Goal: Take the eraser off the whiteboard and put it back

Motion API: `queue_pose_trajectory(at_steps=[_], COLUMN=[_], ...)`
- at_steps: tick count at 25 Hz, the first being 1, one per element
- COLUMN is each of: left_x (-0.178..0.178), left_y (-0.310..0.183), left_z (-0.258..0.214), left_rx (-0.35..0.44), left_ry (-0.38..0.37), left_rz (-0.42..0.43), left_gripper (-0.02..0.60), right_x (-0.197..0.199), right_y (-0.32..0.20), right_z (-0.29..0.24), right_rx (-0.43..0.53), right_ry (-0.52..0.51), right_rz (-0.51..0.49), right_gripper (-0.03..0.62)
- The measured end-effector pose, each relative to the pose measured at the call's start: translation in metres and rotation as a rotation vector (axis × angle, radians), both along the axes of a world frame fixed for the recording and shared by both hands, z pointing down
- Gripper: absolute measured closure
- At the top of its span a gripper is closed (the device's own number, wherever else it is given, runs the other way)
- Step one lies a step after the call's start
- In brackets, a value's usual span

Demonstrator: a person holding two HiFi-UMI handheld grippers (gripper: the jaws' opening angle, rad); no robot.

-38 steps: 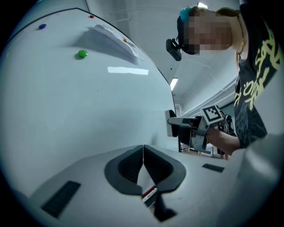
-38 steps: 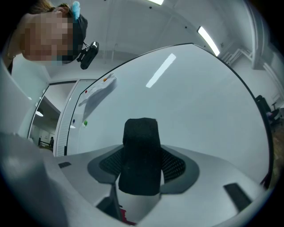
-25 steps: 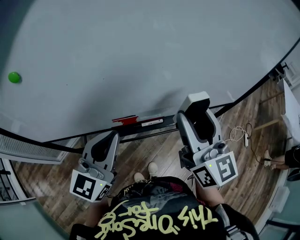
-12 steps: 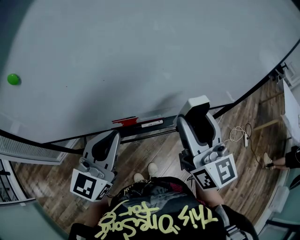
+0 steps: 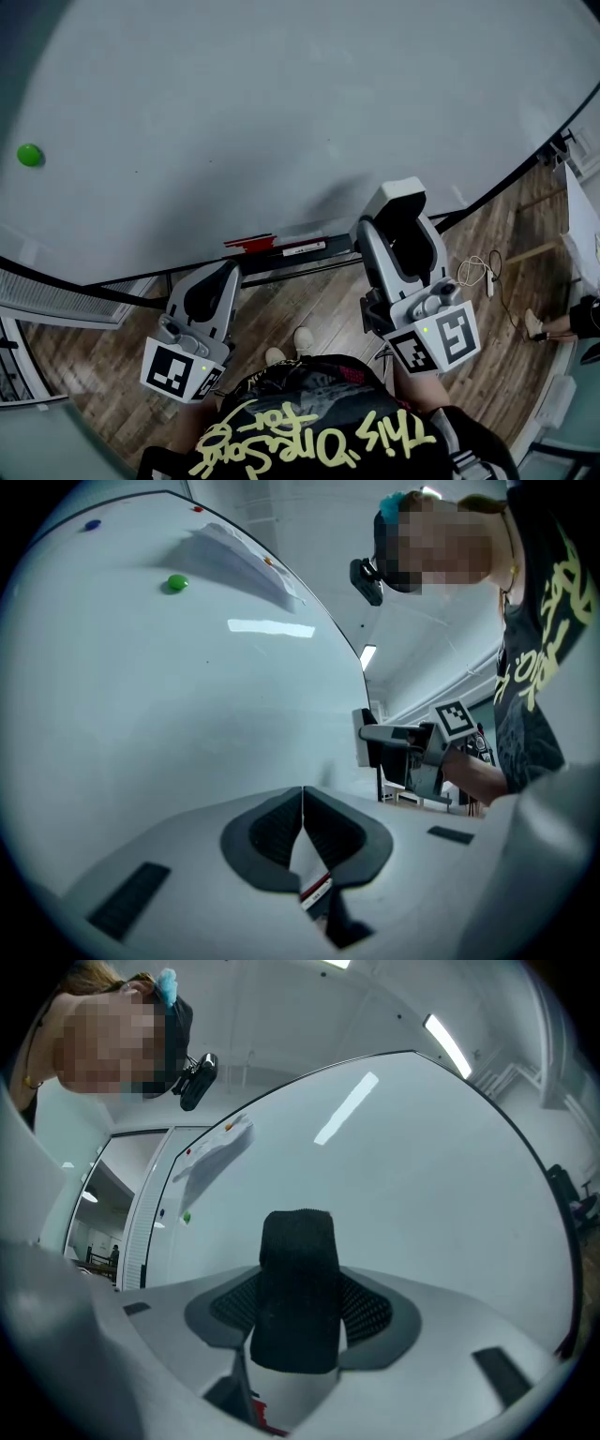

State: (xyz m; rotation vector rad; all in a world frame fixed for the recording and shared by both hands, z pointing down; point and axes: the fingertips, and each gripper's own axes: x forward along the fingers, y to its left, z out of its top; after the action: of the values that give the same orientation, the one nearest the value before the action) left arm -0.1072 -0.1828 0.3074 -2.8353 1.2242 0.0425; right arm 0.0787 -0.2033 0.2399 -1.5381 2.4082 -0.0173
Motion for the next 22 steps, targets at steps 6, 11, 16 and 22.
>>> queue_pose_trajectory(at_steps=[6, 11, 16, 22], left_x=[-0.003, -0.002, -0.003, -0.002], left_y=[-0.001, 0.001, 0.000, 0.000], left_z=[-0.001, -0.001, -0.001, -0.001], left_rx=[0.003, -0.002, 0.001, 0.004], left_ry=[0.004, 0.003, 0.004, 0.009], left_rz=[-0.010, -0.010, -0.017, -0.026], left_gripper=[0.571, 0.571, 0.571, 0.571], right_x=[-0.003, -0.007, -0.012, -0.019], right_y=[-0.007, -0.015, -0.021, -0.031], right_z=[-0.014, -0.029, -0.042, -0.053], right_rx=[0.028, 0.063, 0.086, 0.097], right_ry=[0.008, 0.012, 0.015, 0.011], right_rz=[-0.009, -0.018, -0.033, -0.051], right_gripper=[0.358, 0.358, 0.358, 0.358])
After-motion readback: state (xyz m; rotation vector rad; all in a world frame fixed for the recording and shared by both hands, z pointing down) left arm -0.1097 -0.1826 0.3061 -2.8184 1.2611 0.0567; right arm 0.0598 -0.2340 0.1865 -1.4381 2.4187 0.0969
